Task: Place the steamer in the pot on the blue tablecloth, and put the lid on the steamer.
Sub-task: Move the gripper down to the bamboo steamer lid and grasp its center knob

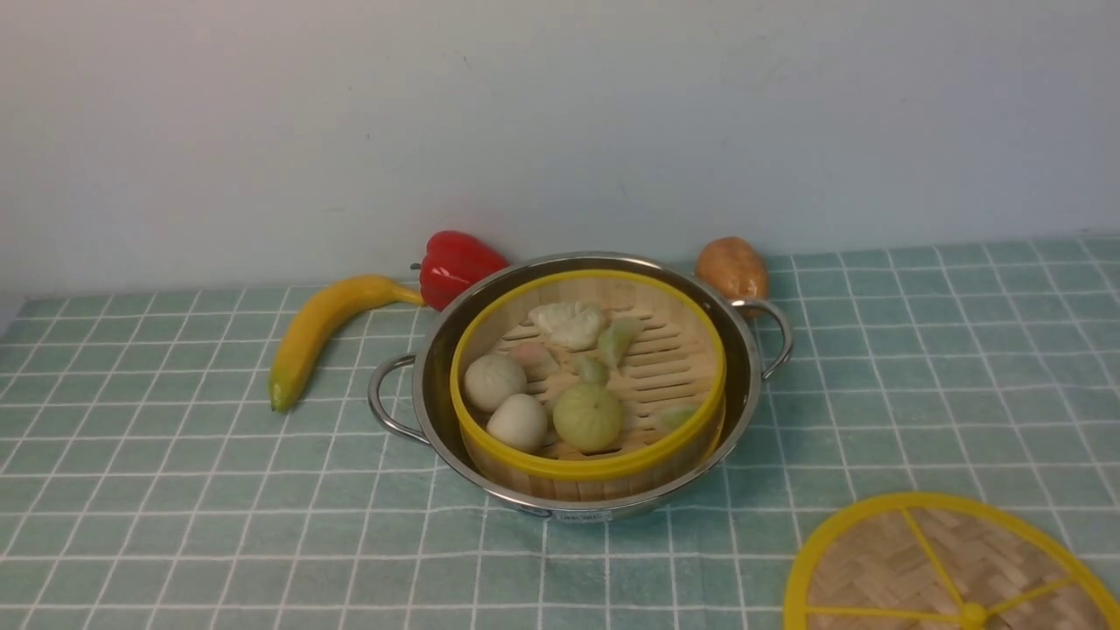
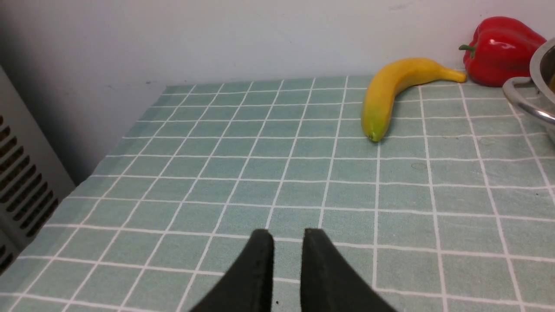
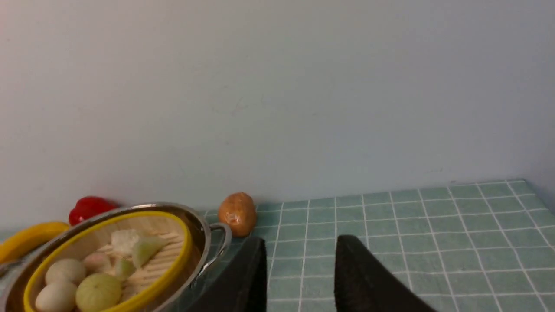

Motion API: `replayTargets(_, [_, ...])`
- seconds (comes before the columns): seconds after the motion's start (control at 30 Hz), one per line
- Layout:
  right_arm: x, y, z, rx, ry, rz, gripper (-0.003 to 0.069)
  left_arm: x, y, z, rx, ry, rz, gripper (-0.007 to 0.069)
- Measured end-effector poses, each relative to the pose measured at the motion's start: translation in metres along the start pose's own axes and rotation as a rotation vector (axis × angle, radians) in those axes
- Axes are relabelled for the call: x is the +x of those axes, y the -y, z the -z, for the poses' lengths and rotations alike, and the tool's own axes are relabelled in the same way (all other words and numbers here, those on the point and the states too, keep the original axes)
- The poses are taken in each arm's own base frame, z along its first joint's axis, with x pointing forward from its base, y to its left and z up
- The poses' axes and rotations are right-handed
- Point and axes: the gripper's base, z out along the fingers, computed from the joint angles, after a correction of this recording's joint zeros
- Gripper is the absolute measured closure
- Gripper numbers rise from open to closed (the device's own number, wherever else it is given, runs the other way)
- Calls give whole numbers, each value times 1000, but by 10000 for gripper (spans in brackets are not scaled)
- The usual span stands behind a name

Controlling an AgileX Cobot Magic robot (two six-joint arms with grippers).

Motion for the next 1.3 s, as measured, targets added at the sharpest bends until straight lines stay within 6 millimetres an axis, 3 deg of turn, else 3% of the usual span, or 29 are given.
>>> replayTargets(0.13, [-5,-8,1,-40,-241,175,416,0,0,0,0,0,0,529])
replayTargets(0.23, [-10,-13,-16,-88,-399,279,416,0,0,0,0,0,0,529])
replayTargets(0.3, [-12,-15,-40,-145,-509,357,416,0,0,0,0,0,0,529])
replayTargets(0.37, [-5,-18,-81,-255,-682,465,416,0,0,0,0,0,0,529])
replayTargets(0.5, [12,-20,-126,-345,-879,523,416,0,0,0,0,0,0,529])
replayTargets(0.53, [13,-20,-129,-349,-892,526,416,0,0,0,0,0,0,529])
replayTargets(0.6, [36,-28,-159,-401,-1065,575,416,0,0,0,0,0,0,529])
replayTargets(0.63, [40,-29,-163,-404,-1090,585,416,0,0,0,0,0,0,529])
replayTargets(0.7, [67,-40,-187,-379,-1222,654,416,0,0,0,0,0,0,529])
replayTargets(0.83, [97,-46,-218,-271,-1286,693,416,0,0,0,0,0,0,527])
replayTargets(0.97, [112,-47,-235,-232,-1272,673,416,0,0,0,0,0,0,517])
replayTargets(1.3, [136,-47,-255,-209,-1310,651,416,0,0,0,0,0,0,503])
